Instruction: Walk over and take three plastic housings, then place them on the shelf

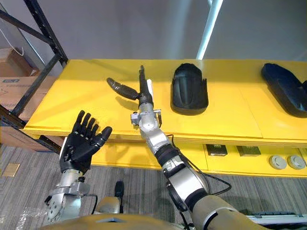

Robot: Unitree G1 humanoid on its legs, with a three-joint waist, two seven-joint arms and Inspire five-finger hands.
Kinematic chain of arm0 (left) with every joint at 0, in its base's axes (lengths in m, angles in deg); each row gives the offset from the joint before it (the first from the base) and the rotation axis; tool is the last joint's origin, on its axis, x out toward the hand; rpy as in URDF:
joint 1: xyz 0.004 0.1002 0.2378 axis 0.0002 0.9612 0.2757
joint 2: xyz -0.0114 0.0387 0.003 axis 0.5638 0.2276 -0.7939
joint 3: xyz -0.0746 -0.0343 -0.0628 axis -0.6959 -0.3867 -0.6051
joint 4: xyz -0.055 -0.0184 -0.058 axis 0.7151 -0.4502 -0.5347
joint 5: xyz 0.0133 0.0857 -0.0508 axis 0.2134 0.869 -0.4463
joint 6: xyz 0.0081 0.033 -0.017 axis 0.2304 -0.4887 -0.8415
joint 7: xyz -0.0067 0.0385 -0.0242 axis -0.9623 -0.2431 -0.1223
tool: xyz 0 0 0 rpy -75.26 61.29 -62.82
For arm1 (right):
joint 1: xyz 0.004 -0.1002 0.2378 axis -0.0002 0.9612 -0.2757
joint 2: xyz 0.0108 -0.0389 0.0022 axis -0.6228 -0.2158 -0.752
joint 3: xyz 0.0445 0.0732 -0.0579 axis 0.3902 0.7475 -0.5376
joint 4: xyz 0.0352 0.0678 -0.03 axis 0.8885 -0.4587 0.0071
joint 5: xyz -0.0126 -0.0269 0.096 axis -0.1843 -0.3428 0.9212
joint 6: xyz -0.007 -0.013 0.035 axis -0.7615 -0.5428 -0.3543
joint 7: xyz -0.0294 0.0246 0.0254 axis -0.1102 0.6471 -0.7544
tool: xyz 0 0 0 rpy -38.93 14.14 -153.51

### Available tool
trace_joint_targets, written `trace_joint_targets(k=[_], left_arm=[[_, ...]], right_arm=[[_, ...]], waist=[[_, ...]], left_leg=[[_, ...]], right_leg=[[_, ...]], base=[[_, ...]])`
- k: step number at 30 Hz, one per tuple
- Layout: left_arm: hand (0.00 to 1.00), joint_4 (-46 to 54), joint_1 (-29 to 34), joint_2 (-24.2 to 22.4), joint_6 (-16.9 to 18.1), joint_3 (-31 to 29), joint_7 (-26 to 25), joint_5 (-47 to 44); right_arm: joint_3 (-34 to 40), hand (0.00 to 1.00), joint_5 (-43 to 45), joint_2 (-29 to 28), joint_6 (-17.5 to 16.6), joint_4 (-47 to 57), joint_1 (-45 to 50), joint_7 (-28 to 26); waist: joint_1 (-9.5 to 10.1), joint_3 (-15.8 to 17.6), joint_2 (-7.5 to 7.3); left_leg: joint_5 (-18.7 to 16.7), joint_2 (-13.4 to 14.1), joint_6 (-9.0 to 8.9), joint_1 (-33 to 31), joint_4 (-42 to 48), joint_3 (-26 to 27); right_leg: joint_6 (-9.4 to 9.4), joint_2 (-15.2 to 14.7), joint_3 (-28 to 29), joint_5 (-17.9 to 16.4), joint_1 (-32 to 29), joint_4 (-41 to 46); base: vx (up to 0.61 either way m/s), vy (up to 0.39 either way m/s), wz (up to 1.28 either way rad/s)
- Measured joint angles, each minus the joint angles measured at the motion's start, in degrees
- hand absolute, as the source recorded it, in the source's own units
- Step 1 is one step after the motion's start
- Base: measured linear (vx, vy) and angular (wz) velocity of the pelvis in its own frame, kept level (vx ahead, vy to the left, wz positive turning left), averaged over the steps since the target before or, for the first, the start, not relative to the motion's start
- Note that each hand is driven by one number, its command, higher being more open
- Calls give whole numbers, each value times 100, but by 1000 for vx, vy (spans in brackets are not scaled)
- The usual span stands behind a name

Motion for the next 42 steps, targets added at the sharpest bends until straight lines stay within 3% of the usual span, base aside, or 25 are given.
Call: trace_joint_targets(k=[7, 17, 30, 36, 42], left_arm=[[100, -177, -546, -2, 122, 328, -31, -247], [100, -185, -944, -6, 173, 411, -124, -466], [100, -417, -1339, 27, 230, 674, 1, -669], [100, -417, -1409, 77, 261, 789, 29, -681], [100, -455, -1403, 104, 280, 850, 20, -707]], right_arm=[[100, 100, -244, 201, 101, 319, -130, -210], [146, 100, -373, 690, 319, 159, -911, -829], [354, 100, -353, 1374, -166, -1233, -1937, -1379], [506, 100, -354, 1481, -254, -1465, -2290, -1239], [634, 100, -354, 1491, -264, -1647, -2465, -781]], waist=[[-306, 417, 198], [-402, 824, 408], [-215, 951, 592], [-109, 1063, 731], [-59, 1069, 744]], left_leg=[[38, 3, 47, -165, 5, 410], [86, -40, 97, -257, 5, 475], [65, -177, 73, -362, 1, 236], [101, -179, 117, -355, 2, 211], [127, -187, 134, -312, 5, 190]], right_leg=[[-14, -194, 534, -86, -695, 472], [-27, -315, 653, -131, -969, 748], [27, -487, 461, -150, -928, 928], [42, -488, 421, -142, -895, 934], [51, -498, 376, -178, -827, 950]], base=[[-37, 22, -32], [-49, -2, -4], [-34, 10, 10], [-10, -6, 3], [-3, -15, 4]])
